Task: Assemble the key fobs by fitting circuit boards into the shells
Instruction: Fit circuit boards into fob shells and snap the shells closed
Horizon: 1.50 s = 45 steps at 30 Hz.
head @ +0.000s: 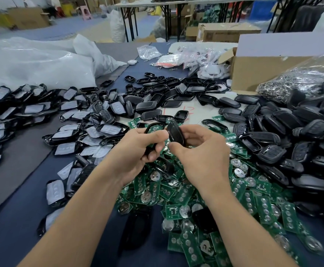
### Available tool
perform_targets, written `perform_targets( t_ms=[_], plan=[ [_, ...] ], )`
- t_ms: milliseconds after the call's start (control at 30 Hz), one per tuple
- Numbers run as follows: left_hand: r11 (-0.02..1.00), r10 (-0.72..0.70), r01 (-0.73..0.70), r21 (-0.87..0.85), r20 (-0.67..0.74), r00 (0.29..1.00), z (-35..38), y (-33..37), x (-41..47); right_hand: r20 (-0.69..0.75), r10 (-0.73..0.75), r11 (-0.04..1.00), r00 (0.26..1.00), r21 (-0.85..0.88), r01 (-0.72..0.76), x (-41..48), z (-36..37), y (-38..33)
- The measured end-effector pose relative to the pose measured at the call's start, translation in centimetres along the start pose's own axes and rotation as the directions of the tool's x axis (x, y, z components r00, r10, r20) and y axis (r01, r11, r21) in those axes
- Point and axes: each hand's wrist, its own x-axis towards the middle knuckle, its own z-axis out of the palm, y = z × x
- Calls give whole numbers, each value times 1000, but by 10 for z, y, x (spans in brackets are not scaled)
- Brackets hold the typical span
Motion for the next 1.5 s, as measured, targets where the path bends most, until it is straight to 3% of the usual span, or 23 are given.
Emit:
perform_targets(
  t_ms=[133, 267, 433, 600, 767, 933, 1100, 1300, 1500],
  plan=[
    [995, 101, -99, 27, -100, 990, 3, -3, 0, 19, -24, 999, 1000, -46, 25, -2, 2, 2],
    [990, 142, -141, 19, -164, 976, -2, -1, 1, 184, 122, 948, 975, 270, -169, 4, 1, 0],
    [989, 145, -140, 52, -112, 983, -5, -1, 1, 208, 162, 911, 965, 344, -227, 8, -3, 1],
    [997, 58, -69, -39, -234, 970, 0, -3, 2, 243, 239, 786, 940, 519, -334, 12, -8, 0],
    [990, 100, -63, 125, -324, 941, 13, -3, 1, 336, 290, 669, 896, 598, -441, 11, -6, 0],
    [978, 198, -183, 96, -177, 964, 12, -5, 2, 337, 263, 720, 904, 555, -416, 9, -1, 2],
    [973, 225, -231, 9, -269, 937, 14, -8, 4, 271, 272, 801, 923, 468, -373, 10, -1, 5],
    [981, 147, -180, -66, -345, 927, 13, -8, 4, 262, 259, 776, 930, 517, -361, 11, -4, 5],
    [975, 67, -131, -181, -321, 945, 14, -8, 3, 266, 270, 770, 925, 518, -373, 9, 0, 5]
  ],
)
